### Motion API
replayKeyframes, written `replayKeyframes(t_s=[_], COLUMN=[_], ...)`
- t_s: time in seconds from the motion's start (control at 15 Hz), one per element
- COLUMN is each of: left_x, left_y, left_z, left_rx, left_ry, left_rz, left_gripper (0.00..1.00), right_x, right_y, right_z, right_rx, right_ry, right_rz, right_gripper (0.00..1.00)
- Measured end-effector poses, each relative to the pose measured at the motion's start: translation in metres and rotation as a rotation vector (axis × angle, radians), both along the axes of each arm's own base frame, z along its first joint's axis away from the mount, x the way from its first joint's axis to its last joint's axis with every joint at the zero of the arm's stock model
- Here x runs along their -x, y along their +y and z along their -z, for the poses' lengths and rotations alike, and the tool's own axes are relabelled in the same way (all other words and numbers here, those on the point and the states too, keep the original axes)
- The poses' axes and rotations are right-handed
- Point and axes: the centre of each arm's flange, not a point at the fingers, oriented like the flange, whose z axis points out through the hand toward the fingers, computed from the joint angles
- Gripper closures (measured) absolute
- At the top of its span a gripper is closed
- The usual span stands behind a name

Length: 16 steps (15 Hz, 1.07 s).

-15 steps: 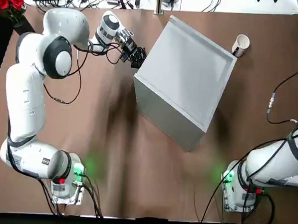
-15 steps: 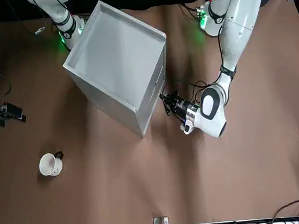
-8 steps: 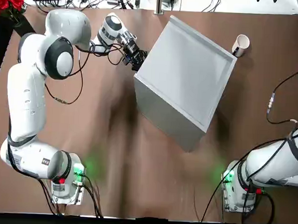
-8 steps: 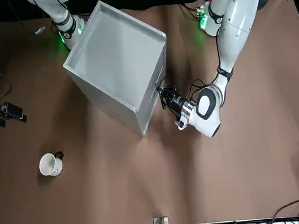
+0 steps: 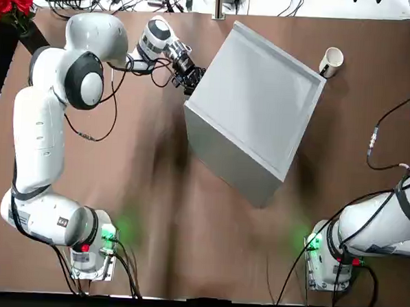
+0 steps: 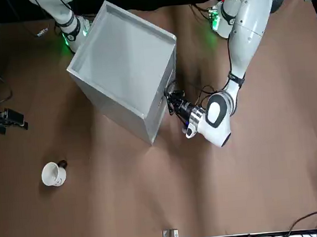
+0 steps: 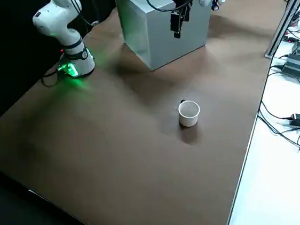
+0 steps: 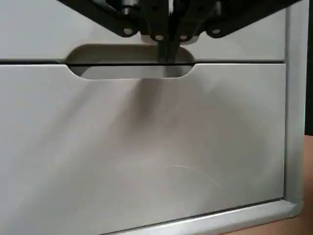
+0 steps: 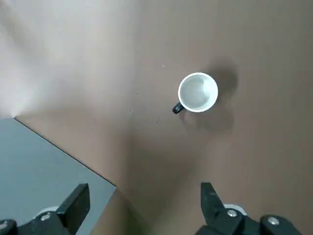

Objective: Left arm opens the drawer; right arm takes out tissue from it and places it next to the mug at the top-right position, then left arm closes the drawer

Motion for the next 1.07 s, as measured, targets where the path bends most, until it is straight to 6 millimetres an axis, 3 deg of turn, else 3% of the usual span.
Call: replayKeyframes(t_s=[1.07], left_x=[0.002], left_y=[-0.001], left_z=[0.015], left_rx=[0.000], left_ry=[0.022], left_rz=[0.001], left_gripper=[0.99], right_x=[0.000], right_y=[0.000], right_z=[0.001], right_rx=[0.000], right_ry=[0.001], right_rz=[0.000], right_gripper=[0.00])
